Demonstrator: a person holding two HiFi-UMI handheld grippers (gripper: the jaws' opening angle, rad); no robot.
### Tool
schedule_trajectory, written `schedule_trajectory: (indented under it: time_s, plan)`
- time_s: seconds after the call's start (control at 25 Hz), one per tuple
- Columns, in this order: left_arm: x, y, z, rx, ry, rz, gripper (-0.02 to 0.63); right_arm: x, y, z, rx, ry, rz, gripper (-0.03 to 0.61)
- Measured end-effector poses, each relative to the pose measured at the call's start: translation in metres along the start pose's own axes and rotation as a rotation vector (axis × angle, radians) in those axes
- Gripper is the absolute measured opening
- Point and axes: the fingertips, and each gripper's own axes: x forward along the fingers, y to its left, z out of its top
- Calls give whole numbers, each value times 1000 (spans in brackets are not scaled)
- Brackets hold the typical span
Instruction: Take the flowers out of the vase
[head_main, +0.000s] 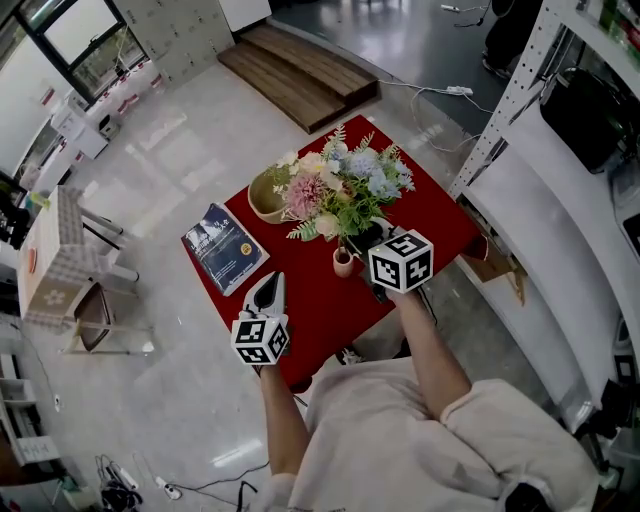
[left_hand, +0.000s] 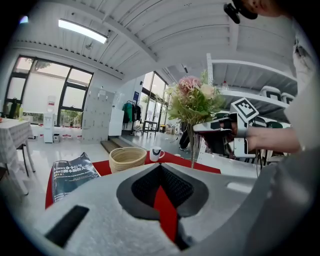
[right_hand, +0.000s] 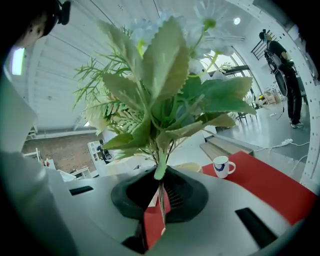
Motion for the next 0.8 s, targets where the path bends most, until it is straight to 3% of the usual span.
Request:
schedule_trajectory:
  time_s: [0.36,0.8]
  plan:
    - [5,-10,8,15,-6,-9,8,-8,-1,24,-7,-29,11,35]
    - [8,-34,18,9,-43,-1,8,-32,-13,24,68,-39,29,35]
